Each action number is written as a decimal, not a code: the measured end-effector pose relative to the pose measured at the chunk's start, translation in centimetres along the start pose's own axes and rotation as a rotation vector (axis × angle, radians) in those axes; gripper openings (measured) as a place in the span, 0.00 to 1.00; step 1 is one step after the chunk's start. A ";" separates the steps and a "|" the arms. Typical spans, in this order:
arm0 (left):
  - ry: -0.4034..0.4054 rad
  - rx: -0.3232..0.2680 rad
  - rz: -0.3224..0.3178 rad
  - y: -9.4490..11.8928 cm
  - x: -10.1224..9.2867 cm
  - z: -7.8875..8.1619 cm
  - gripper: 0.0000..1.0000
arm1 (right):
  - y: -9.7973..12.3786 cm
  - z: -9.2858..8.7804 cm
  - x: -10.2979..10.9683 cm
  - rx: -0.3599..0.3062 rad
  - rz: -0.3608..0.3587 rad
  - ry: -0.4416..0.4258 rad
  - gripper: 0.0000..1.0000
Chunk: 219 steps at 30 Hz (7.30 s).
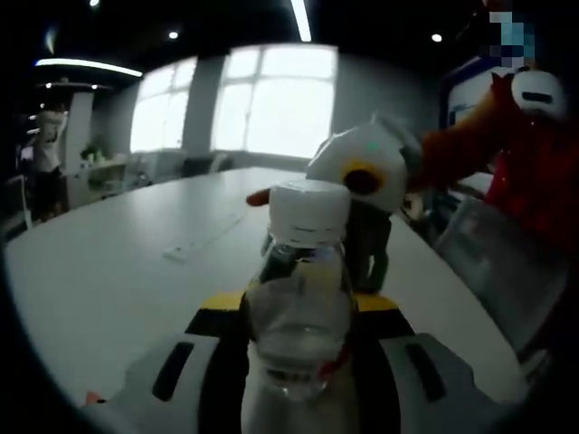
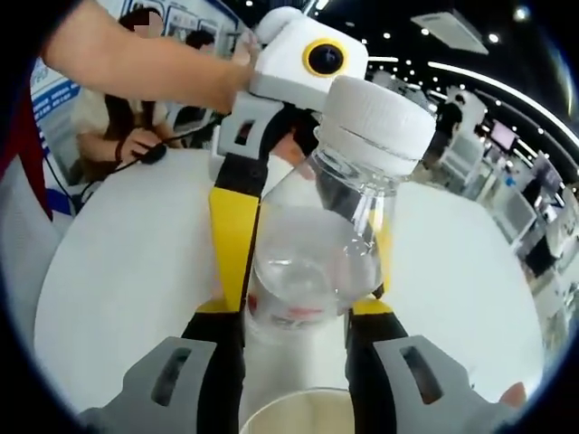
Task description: Arrange the tabletop items into an orderly group along one side of the table until the central work area is clear of visible clutter.
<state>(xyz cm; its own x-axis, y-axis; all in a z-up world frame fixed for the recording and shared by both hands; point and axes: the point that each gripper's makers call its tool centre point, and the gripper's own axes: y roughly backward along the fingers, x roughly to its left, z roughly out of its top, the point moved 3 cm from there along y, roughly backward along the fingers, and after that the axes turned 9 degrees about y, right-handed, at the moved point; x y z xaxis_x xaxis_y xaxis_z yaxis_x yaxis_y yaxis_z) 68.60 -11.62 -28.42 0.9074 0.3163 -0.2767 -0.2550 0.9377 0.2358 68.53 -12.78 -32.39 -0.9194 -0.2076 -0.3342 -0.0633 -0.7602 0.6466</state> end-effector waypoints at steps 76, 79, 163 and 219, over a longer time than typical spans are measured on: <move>0.007 0.040 0.142 4.0 -1.7 -0.9 0.56 | 6.8 0.4 -0.2 -0.046 -0.100 -0.091 0.61; 0.012 0.047 0.162 4.3 -2.2 -1.0 0.57 | 8.0 -0.1 0.0 -0.046 -0.118 -0.098 0.61; 0.140 -0.134 0.568 0.1 -28.8 -2.5 0.64 | 35.1 -8.1 24.6 -0.018 -0.770 -0.577 0.80; 0.222 -0.196 0.698 1.3 -28.6 -5.2 0.99 | 37.0 -10.7 26.1 -0.057 -0.977 -0.693 1.00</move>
<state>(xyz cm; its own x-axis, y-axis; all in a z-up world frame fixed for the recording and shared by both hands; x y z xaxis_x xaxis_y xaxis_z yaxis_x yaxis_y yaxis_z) 40.58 -18.65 -25.08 0.4305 0.8478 -0.3096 -0.8190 0.5111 0.2608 46.34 -52.96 -24.52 -0.5073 0.8345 -0.2150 -0.8494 -0.4422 0.2879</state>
